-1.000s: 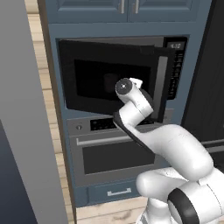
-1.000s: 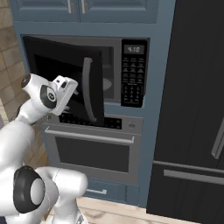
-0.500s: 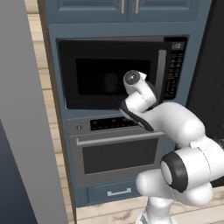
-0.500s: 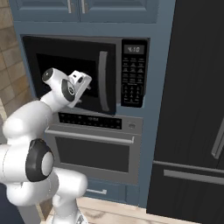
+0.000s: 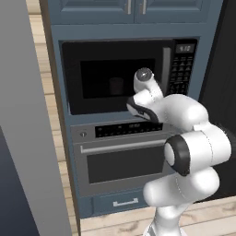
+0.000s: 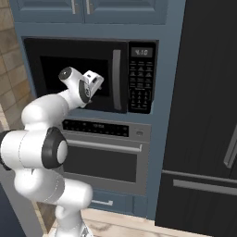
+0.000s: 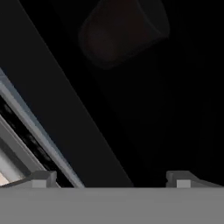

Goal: Place the microwavable item in the microwave. Then, close the microwave door and press the start button.

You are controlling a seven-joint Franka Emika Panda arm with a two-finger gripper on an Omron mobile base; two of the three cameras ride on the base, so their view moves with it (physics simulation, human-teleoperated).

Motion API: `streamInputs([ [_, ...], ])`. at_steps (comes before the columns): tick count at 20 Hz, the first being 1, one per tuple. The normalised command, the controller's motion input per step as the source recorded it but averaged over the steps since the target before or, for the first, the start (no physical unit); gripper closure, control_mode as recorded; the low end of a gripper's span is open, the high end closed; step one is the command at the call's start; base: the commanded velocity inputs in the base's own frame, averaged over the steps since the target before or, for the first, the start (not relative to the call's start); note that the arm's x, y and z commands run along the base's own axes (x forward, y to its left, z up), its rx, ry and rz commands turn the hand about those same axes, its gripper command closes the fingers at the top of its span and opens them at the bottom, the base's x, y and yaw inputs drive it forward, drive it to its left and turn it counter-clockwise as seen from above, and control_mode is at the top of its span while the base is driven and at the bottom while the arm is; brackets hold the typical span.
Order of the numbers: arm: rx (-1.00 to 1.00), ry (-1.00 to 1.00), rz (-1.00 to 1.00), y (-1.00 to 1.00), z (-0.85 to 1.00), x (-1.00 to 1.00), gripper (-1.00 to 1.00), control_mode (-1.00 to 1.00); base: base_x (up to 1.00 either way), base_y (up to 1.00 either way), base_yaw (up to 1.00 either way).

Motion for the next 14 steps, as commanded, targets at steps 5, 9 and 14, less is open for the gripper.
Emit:
streamInputs([
  [5,0.10,0.04,0.07,0.00,0.00,0.58,-1.00,-1.00,0.00,0.00,0.00],
  [9,0.11,0.04,0.07,0.00,0.00,0.62,-1.00,-1.00,0.00,0.00,0.00],
  [14,0.12,0.03,0.08,0.00,0.00,0.38,-1.00,-1.00,0.00,0.00,0.00],
])
